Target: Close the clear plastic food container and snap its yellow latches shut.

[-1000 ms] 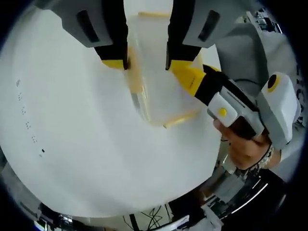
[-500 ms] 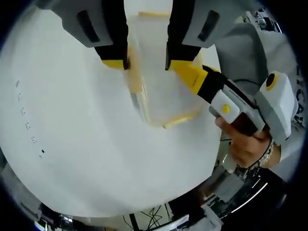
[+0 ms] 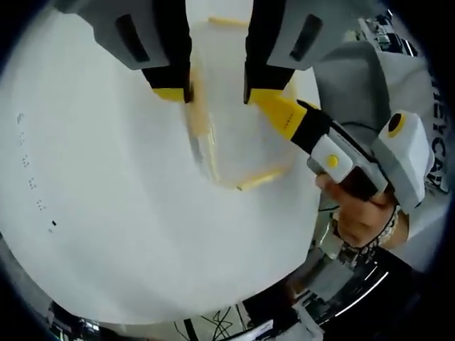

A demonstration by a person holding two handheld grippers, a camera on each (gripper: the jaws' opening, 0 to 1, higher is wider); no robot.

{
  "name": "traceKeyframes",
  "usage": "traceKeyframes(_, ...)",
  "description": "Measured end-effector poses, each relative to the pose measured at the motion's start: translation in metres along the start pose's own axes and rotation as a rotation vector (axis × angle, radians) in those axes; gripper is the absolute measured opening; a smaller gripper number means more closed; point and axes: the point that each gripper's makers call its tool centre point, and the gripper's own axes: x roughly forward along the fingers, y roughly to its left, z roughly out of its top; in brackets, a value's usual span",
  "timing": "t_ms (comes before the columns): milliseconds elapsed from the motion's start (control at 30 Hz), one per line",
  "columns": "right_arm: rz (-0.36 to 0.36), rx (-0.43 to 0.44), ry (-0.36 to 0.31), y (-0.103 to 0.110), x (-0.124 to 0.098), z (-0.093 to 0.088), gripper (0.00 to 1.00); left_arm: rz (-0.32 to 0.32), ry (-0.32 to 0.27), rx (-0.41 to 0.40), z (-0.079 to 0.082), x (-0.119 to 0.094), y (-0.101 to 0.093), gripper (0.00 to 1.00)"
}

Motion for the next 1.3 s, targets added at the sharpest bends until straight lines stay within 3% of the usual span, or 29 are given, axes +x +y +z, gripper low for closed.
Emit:
traceKeyframes(33, 0.005, 0.002, 0.000, -0.001, 0.000, 0.000, 0.24, 0.001, 0.002, 0.002, 0.000, 0.000, 0.000, 0.30)
traceKeyframes(67, 0.053, 0.005, -0.023, 0.005, 0.004, 0.005, 0.23, 0.003, 0.004, 0.003, 0.000, 0.002, -0.001, 0.30)
traceKeyframes(100, 0.018, -0.002, -0.007, -0.002, 0.001, 0.002, 0.23, 0.005, 0.005, 0.003, 0.000, 0.003, -0.002, 0.30)
traceKeyframes(633, -0.004, -0.023, -0.007, 0.002, 0.000, 0.001, 0.26, 0.008, 0.014, 0.013, 0.001, 0.000, 0.000, 0.32)
traceKeyframes(733, -0.016, -0.069, -0.017, 0.003, -0.001, 0.002, 0.26, 0.007, 0.006, 0.014, 0.001, 0.000, 0.000, 0.32)
traceKeyframes(867, -0.024, -0.076, -0.033, 0.004, -0.001, 0.001, 0.26, -0.007, -0.018, -0.001, 0.001, -0.001, 0.001, 0.32)
traceKeyframes(1133, -0.061, -0.095, -0.061, 0.003, -0.005, 0.001, 0.26, -0.013, -0.011, 0.015, 0.003, -0.002, 0.000, 0.32)
traceKeyframes(1300, -0.118, -0.072, -0.106, -0.004, -0.016, 0.002, 0.35, -0.038, -0.052, -0.046, 0.008, -0.007, -0.003, 0.40)
